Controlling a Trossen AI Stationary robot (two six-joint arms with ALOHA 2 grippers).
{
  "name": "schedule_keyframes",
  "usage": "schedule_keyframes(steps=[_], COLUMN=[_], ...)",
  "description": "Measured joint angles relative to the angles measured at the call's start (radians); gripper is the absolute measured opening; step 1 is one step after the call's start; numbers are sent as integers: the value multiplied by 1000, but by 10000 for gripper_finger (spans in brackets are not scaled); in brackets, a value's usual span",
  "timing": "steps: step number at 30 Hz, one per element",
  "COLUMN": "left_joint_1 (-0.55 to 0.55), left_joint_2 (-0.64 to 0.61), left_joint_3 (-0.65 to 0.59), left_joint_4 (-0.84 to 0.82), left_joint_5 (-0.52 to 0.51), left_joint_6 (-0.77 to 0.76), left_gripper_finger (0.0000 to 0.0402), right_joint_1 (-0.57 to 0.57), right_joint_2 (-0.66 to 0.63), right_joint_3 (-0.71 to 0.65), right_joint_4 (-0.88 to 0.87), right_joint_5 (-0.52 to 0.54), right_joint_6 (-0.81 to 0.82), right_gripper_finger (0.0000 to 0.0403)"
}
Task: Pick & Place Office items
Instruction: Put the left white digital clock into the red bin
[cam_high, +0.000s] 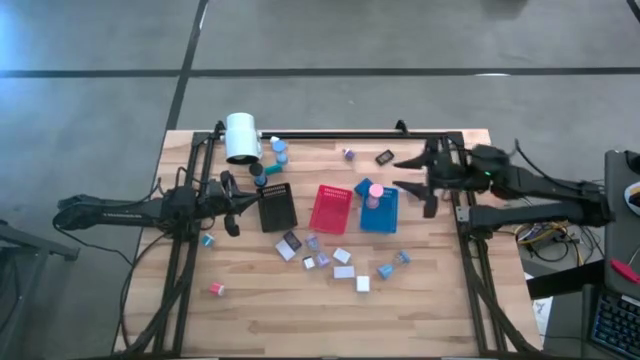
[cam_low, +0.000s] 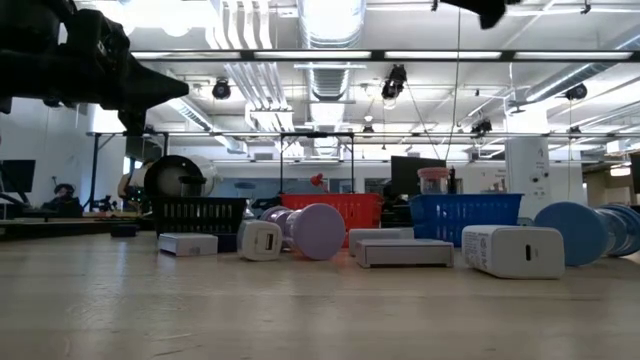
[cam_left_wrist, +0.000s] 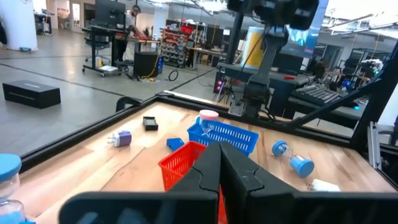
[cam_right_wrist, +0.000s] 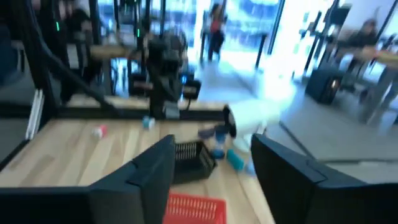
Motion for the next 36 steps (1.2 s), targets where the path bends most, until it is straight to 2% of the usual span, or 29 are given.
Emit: schedule_keyframes(steps=[7, 13, 20, 32, 36], left_joint_1=[0, 0, 0, 0, 0], left_joint_2=[-1, -1, -1, -1, -1], left_joint_3=[0, 0, 0, 0, 0], left_joint_4=[6, 12, 3, 3, 3], left_joint_5=[-13, -110, -125, -126, -126], left_joint_6=[0, 23, 26, 50, 52], left_gripper_finger=[5, 5, 5, 5, 5], right_joint_1=[1, 2, 2, 1, 1], right_joint_2=[-205, -214, -213, -215, -219], right_joint_3=[-258, -433, -567, -615, -640], right_joint_4=[188, 345, 562, 580, 652], right_joint_5=[-8, -12, -137, -139, -140], right_joint_6=[43, 48, 37, -29, -53], right_gripper_finger=[89, 18, 9, 8, 8])
